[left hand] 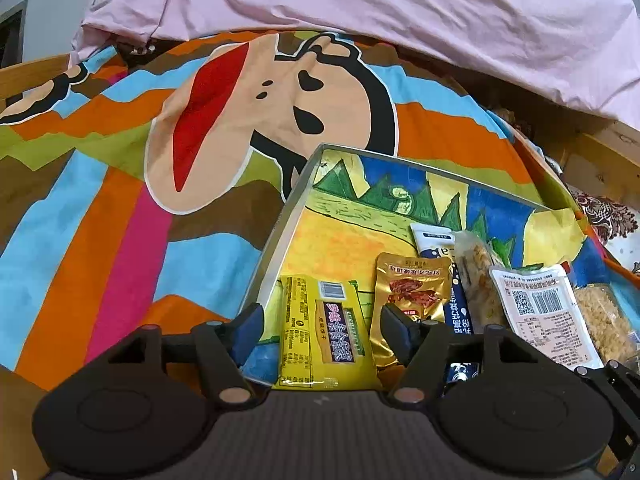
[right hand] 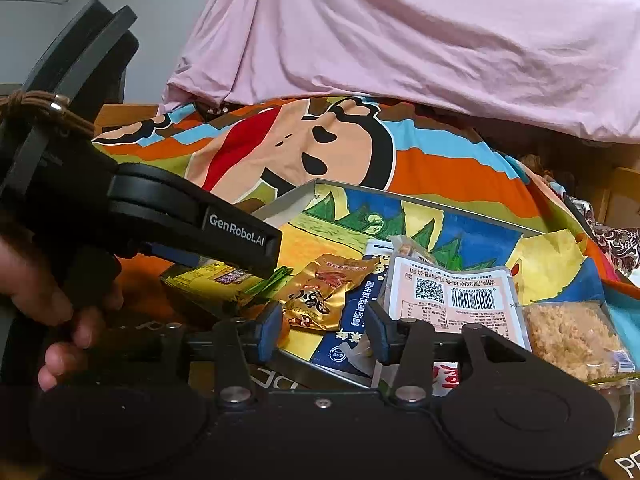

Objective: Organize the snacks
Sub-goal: 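Open the left tool to release the yellow bar while the right tool releases the orange into the tray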

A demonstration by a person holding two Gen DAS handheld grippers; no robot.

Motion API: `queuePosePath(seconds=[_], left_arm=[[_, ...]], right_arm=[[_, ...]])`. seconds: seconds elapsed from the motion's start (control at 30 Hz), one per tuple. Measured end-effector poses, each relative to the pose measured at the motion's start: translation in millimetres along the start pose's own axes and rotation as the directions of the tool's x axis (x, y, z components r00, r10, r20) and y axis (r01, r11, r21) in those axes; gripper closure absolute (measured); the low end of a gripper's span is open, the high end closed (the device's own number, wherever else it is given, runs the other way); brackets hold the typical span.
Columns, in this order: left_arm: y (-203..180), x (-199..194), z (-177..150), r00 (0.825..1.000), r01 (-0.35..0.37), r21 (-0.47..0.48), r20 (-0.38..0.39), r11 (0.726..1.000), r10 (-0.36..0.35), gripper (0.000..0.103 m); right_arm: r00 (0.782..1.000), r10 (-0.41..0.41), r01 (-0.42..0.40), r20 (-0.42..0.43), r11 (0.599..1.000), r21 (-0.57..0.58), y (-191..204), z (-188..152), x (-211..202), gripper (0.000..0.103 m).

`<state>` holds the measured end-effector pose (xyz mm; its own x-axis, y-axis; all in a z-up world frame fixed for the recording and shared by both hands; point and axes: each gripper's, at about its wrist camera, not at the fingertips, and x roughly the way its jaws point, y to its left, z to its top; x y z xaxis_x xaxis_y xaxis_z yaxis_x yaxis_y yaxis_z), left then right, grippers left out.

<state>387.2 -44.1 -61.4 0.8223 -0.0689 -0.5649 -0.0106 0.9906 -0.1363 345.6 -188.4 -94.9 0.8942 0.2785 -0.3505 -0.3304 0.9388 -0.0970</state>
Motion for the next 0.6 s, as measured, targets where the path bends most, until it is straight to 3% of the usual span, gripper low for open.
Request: queuePosePath(seconds=[0.6], left_arm=[[6, -30, 10, 0.997, -0.019, -0.042, 0.068, 0.999, 0.021, 0.018]], right_arm=[[0.998, -0.041, 0.041, 0.041, 0.999, -0.004, 1, 14, -21, 0.033]])
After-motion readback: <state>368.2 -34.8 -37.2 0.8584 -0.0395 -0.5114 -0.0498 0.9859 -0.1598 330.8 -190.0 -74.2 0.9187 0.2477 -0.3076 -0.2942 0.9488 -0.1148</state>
